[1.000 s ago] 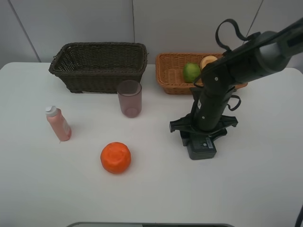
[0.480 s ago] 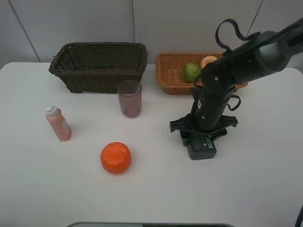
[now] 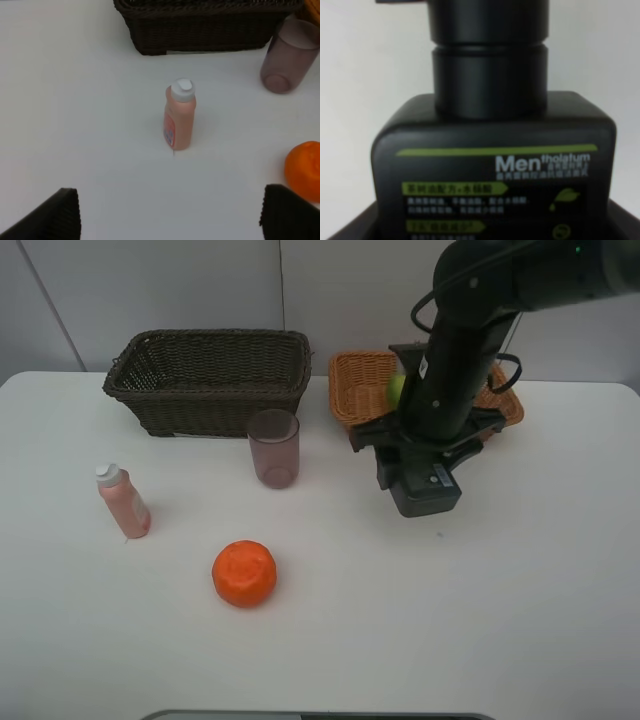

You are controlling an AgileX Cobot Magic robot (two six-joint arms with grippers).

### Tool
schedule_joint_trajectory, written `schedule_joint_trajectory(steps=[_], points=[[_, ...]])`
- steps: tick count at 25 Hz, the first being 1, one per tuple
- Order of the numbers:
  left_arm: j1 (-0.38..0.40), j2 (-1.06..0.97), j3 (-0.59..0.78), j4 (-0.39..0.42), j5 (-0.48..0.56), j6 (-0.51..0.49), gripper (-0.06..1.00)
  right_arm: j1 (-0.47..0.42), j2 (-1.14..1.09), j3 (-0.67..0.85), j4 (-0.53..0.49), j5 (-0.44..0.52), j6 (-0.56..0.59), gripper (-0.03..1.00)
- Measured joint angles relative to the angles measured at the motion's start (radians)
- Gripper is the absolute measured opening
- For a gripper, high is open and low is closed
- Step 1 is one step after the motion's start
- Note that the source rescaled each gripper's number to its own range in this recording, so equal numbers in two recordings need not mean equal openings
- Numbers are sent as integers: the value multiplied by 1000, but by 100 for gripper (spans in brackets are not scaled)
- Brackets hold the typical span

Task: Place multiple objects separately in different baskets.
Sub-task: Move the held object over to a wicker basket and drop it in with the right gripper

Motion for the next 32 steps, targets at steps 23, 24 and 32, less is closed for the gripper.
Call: schedule_joint_trajectory(steps=[23,24,32], points=[[0,0,0,0,0,0,92,94,235,-709,20,-222,-96,22],[0,0,0,0,0,0,92,94,237,-704,11,-279,-96,22],[0,0,0,0,0,0,92,94,301,-575,-3,-727,-96,22]])
